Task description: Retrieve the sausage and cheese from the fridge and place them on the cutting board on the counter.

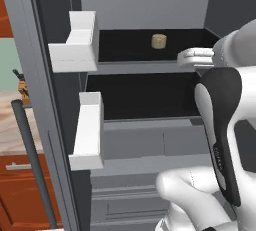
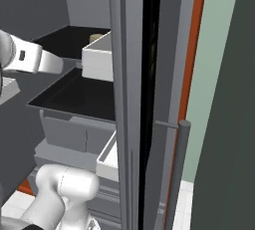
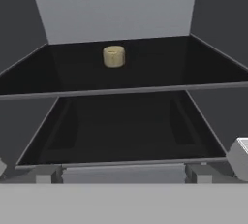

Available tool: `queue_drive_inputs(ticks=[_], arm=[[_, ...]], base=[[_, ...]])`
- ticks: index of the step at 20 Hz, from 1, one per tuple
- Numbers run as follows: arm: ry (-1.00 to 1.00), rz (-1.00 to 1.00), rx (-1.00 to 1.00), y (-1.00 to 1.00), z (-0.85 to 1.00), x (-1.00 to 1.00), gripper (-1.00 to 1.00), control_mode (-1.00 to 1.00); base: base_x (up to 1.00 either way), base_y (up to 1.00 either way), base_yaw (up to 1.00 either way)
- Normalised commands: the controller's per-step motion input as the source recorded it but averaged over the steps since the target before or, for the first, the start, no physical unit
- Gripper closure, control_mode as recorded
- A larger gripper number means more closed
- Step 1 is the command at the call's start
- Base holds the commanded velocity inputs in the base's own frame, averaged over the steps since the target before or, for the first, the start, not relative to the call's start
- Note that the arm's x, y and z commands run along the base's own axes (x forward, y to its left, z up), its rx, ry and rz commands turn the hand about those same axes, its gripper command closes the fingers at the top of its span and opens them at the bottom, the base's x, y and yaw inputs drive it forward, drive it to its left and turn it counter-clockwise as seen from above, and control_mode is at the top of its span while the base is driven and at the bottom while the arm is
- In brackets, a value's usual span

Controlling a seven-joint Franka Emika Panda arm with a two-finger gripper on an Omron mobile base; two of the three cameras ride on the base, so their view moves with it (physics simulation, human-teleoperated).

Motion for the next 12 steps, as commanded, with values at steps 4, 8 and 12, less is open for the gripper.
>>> queue_drive_inputs(ticks=[4,8,12], arm=[[0.07,0.09,0.04,-0.21,0.04,0.56,-1.0,-1.0],[0.02,0.13,0.0,0.0,0.04,0.59,-1.0,-1.0],[0.01,0.11,0.0,-0.02,0.0,0.55,-1.0,-1.0]], base=[[0.0,0.0,0.0],[0.0,0.0,0.0],[0.0,0.0,0.0]])
